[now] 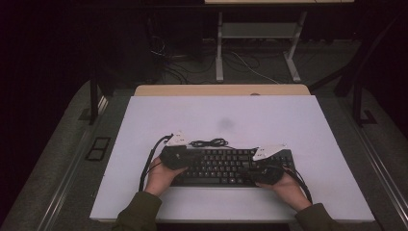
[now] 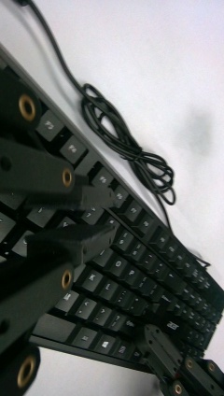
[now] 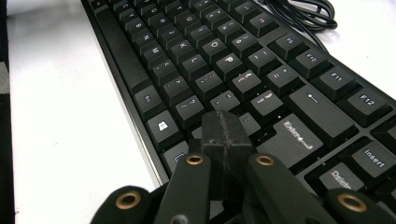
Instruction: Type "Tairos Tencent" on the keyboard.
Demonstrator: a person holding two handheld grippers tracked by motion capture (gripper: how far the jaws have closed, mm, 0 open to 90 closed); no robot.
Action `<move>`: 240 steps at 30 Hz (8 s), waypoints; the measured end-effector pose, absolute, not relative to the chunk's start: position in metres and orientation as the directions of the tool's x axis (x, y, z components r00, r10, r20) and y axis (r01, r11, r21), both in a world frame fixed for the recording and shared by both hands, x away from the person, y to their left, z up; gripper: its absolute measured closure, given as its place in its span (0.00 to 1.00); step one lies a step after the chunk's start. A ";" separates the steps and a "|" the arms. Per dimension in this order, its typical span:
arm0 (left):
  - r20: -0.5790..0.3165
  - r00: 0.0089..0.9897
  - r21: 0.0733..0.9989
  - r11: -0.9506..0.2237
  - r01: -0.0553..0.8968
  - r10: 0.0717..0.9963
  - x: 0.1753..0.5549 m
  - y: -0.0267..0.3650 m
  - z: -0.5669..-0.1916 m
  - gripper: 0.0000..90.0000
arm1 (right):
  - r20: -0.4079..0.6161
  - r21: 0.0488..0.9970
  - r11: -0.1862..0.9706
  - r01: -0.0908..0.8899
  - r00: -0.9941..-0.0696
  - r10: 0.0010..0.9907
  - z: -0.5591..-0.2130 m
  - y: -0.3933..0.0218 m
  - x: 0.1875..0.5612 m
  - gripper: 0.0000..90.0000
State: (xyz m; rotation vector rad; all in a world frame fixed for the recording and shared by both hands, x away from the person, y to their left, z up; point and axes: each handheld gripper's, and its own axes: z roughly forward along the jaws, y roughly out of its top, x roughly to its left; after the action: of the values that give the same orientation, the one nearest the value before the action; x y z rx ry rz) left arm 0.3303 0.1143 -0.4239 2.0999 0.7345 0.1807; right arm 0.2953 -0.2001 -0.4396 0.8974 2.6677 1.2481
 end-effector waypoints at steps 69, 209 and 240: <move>-0.140 0.833 0.766 -0.475 0.434 0.535 0.321 0.117 -0.423 0.72 | 0.190 0.776 0.435 0.456 -0.828 0.528 -0.432 -0.206 0.293 0.73; -0.131 0.780 0.777 -0.425 0.464 0.612 0.301 0.187 -0.438 0.96 | 0.160 0.822 0.354 0.445 -0.779 0.607 -0.430 -0.217 0.289 0.33; -0.129 0.801 0.811 -0.403 0.425 0.585 0.293 0.180 -0.430 0.50 | 0.185 0.828 0.325 0.457 -0.770 0.611 -0.427 -0.217 0.293 0.35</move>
State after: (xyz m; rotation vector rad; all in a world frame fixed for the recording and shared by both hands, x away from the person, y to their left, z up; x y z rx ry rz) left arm 0.2933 0.1796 -0.4299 2.0551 0.7474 0.2172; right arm 0.2928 -0.2167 -0.4273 0.9852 2.4222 1.4310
